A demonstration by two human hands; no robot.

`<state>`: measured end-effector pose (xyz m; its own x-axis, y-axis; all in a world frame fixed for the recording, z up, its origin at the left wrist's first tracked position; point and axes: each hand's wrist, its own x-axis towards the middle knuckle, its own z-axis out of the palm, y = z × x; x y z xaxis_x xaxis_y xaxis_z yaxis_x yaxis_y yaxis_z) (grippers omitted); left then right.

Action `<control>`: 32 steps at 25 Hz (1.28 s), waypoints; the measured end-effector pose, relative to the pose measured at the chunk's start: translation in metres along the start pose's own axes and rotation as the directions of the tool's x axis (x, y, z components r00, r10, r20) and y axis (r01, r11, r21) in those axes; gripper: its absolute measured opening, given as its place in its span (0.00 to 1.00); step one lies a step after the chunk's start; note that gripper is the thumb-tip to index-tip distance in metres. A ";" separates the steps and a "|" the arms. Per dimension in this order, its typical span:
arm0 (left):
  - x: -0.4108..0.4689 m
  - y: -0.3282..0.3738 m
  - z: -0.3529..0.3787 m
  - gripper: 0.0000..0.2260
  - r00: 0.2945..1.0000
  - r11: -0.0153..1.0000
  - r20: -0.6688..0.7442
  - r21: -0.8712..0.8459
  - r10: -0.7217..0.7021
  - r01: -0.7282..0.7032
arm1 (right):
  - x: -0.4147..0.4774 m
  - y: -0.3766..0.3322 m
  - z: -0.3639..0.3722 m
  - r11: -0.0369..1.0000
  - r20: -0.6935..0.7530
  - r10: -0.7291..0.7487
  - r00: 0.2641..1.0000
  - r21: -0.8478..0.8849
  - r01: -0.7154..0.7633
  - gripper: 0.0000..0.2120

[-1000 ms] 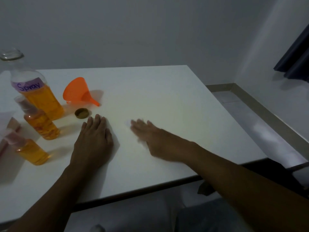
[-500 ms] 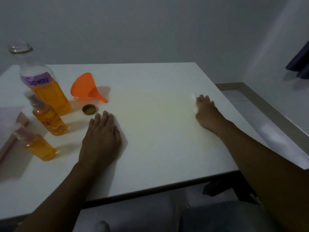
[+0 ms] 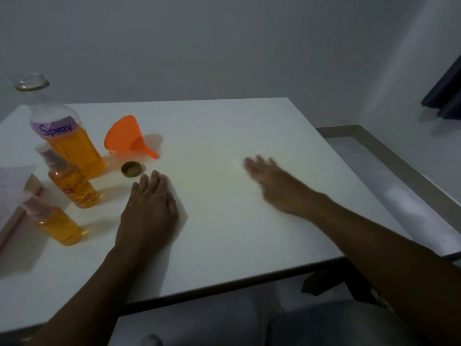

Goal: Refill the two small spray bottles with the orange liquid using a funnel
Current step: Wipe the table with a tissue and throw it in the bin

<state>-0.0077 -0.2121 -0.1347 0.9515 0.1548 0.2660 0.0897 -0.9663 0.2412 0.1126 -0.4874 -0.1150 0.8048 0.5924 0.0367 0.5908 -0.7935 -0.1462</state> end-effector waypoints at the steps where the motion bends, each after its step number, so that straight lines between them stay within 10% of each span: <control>1: 0.000 0.001 -0.001 0.28 1.000 1.000 0.001 0.001 -0.006 0.006 | 0.005 0.024 -0.006 0.984 -0.011 0.178 0.984 0.004 -0.178 0.37; 5: 0.000 0.002 -0.003 0.28 1.000 1.000 0.027 0.015 -0.014 0.014 | 0.029 -0.014 -0.002 0.935 -0.034 0.343 0.939 0.111 -0.337 0.35; 11: 0.001 -0.004 -0.003 0.28 0.998 1.000 0.054 0.021 0.013 -0.014 | -0.057 -0.064 0.005 0.887 0.008 -0.414 0.910 0.226 0.402 0.27; 18: -0.016 0.021 -0.014 0.23 0.997 0.995 0.018 -0.069 0.078 -0.077 | -0.104 0.035 -0.007 0.930 -0.125 0.286 0.950 0.273 -0.244 0.26; 24: -0.039 0.108 0.001 0.27 0.969 0.962 0.058 -0.151 0.239 -0.229 | -0.158 0.006 -0.012 0.817 -0.148 0.181 0.972 0.573 -0.065 0.24; 28: -0.044 0.168 0.006 0.27 0.948 0.930 0.045 -0.218 0.314 -0.297 | -0.213 0.042 -0.024 0.707 -0.455 0.627 0.632 0.674 -0.216 0.21; 32: -0.045 0.213 0.020 0.28 0.902 0.883 0.084 -0.258 0.424 -0.391 | -0.258 0.097 -0.007 0.375 -0.333 0.924 0.189 0.884 -0.280 0.22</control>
<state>-0.0256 -0.4290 -0.1143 0.9207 -0.2874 0.2639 -0.3690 -0.8612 0.3495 -0.0375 -0.7178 -0.1316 0.7174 -0.6671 0.2006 -0.0540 -0.3404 -0.9387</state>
